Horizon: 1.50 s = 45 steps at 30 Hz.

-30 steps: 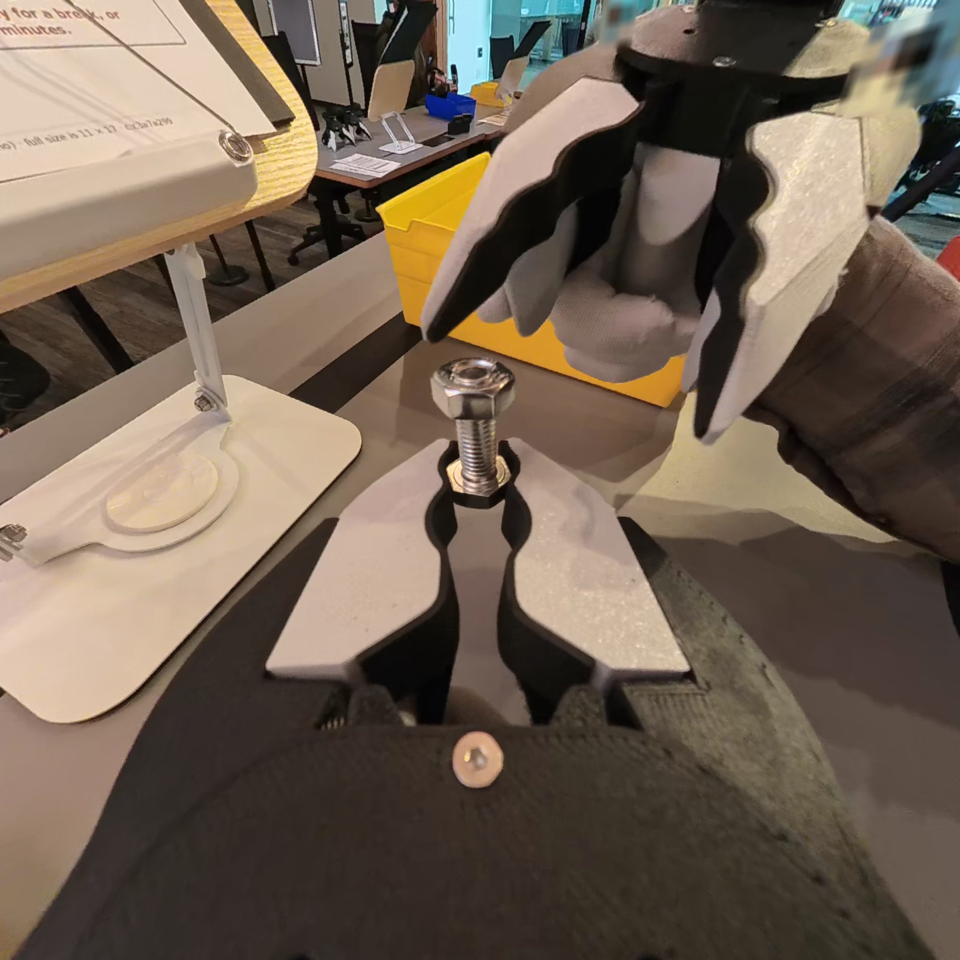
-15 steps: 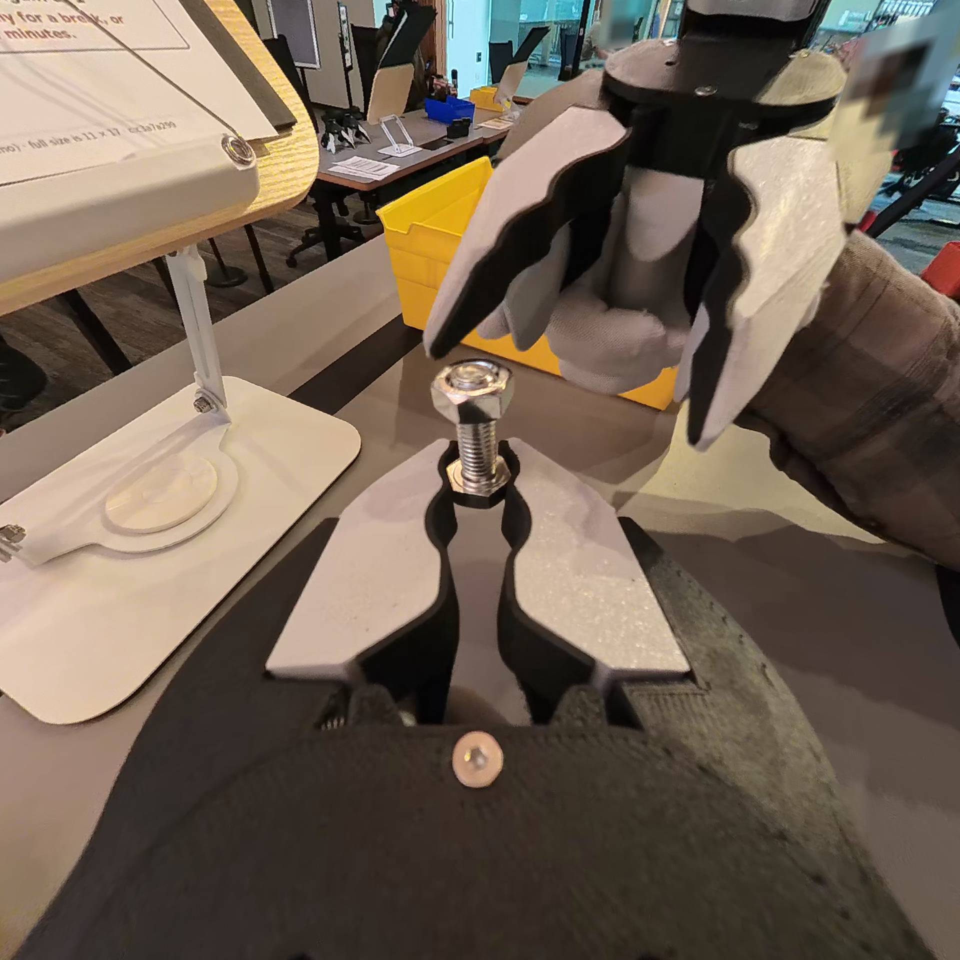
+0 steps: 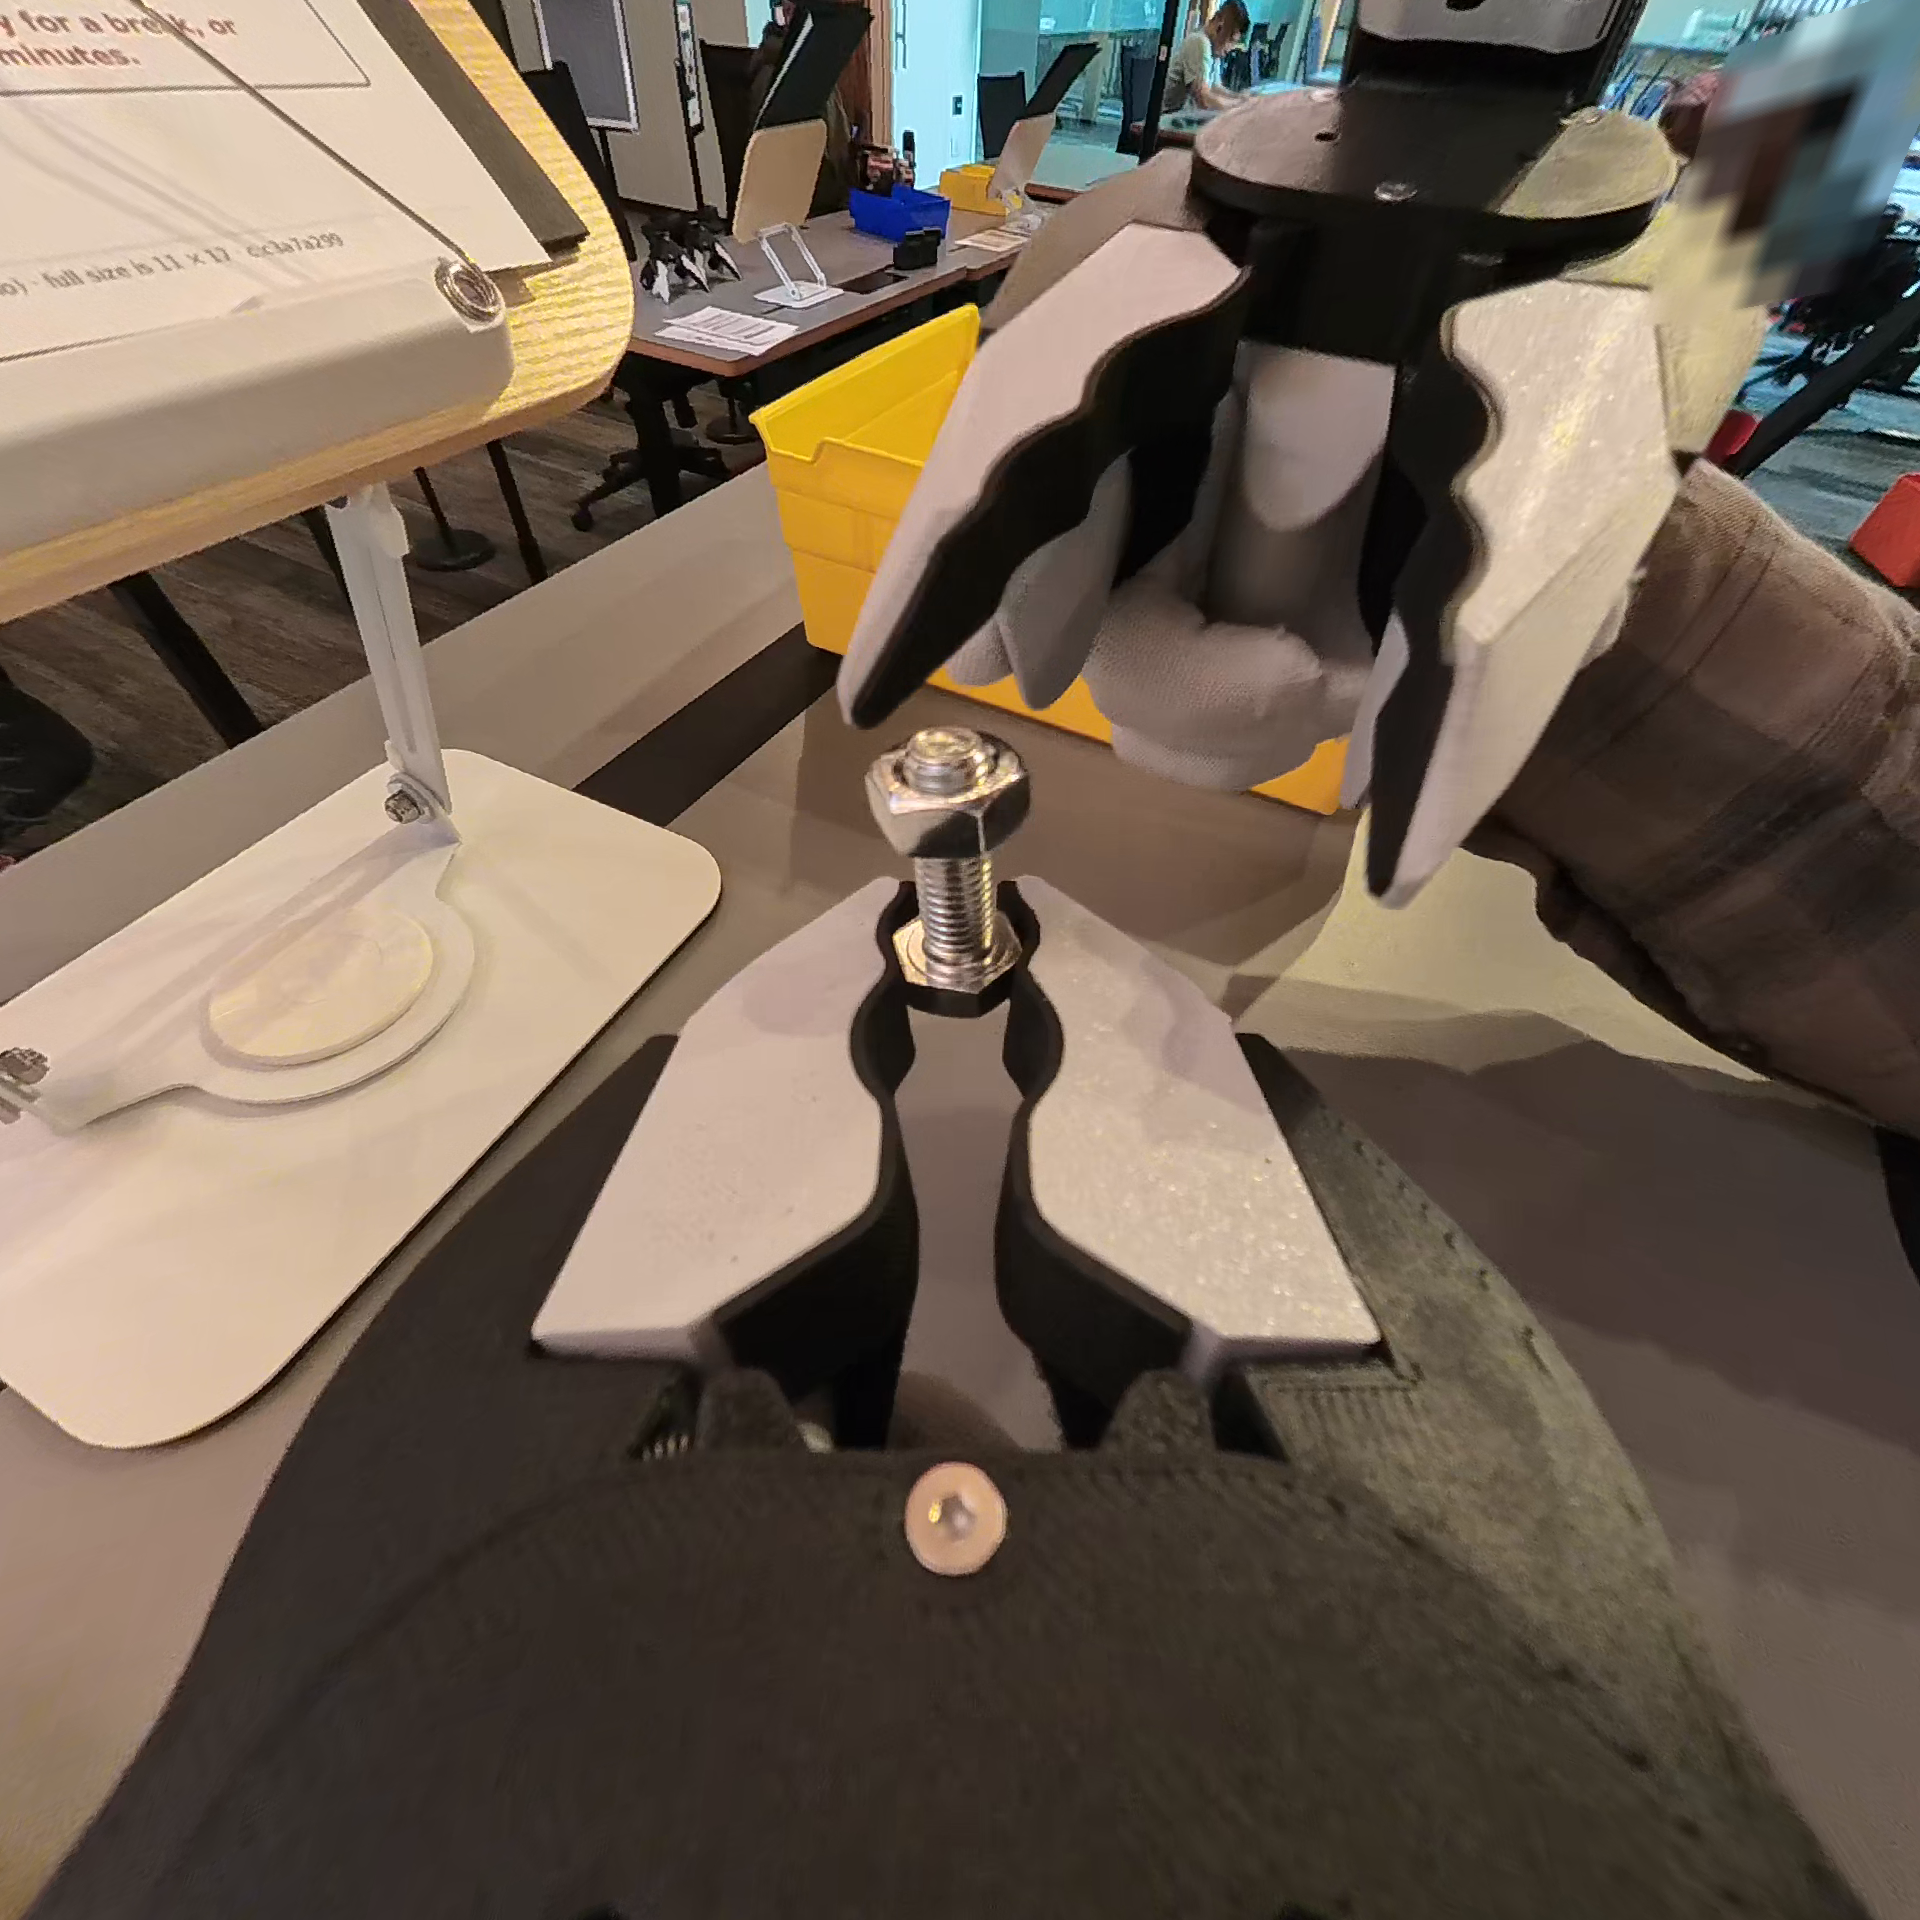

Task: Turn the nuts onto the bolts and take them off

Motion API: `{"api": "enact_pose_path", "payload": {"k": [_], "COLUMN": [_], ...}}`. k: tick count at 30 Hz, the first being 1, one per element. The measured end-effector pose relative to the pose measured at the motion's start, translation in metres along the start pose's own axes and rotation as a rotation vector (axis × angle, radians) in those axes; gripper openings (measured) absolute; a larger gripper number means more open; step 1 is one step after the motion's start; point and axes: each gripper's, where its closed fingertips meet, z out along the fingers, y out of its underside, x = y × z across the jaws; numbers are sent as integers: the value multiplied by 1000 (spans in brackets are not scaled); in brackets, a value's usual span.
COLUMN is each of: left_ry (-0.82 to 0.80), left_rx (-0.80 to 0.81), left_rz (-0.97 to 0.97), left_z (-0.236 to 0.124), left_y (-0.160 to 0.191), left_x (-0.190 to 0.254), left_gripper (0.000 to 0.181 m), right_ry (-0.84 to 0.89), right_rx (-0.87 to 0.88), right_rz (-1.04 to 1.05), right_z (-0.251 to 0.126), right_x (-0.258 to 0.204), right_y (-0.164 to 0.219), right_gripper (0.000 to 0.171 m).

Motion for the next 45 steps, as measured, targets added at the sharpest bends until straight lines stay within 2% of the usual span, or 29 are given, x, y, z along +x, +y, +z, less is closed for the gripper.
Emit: {"api": "enact_pose_path", "payload": {"k": [5, 6, 7, 11, 15, 16, 17, 21, 23, 24, 26, 28, 31, 33, 40, 41, 42, 45], "left_ry": [-6, -10, -11, -5, -1, 1, 0, -1, -5, -7, -6, -5, -2, 1, -2, -5, -4, -2], "left_rx": [2, 3, 2, -2, -5, -4, -3, -5, -5, -4, -2, -3, -6, -6, -5, -4, -4, -4], "left_rz": [-2, -4, -5, -2, -1, -2, 0, 1, 1, -1, -3, 1, 2, 2, 2, 1, 1, 3], "left_z": [-1, -2, -2, -1, 1, 0, 0, 0, 0, -1, -1, -1, 1, 1, 0, 0, 0, 0], "left_y": [-1, -1, 0, 0, 1, 1, 1, 1, 1, 1, 1, 0, 1, 2, 1, 1, 1, 1], "left_x": [-2, -3, -4, -2, 0, 0, 0, 0, -1, -2, -2, -1, 0, 1, 0, -1, -1, 0], "left_gripper": [14, 15, 15, 14, 14, 14, 14, 14, 14, 14, 14, 15, 14, 14, 14, 14, 14, 14], "right_ry": [-40, -92, -141, -86, -36, -4, 7, -9, -68, -156, -183, -138, -23, 4, -31, -78, -123, -54], "right_rx": [-11, 1, 27, 10, 7, 4, -4, -7, -4, 16, 75, 55, 27, 11, -6, 1, 22, 30], "right_rz": [1, -2, -8, -14, -3, 2, 1, 2, -3, -13, -27, -29, -9, -8, -6, -8, -15, -13], "right_z": [0, -4, -7, -9, -5, -4, -3, -1, -3, -7, -14, -16, -13, -9, -4, -6, -8, -9], "right_x": [-7, -15, -24, -14, -5, 1, 2, 0, -10, -25, -30, -23, -2, 2, -3, -11, -19, -7], "right_y": [3, 1, -3, 0, 1, 1, 2, 4, 3, 0, -11, -9, -2, 1, 4, 4, 1, -3], "right_gripper": [50, 31, 20, 24, 36, 50, 53, 52, 35, 8, 3, 6, 34, 46, 41, 24, 15, 26]}}
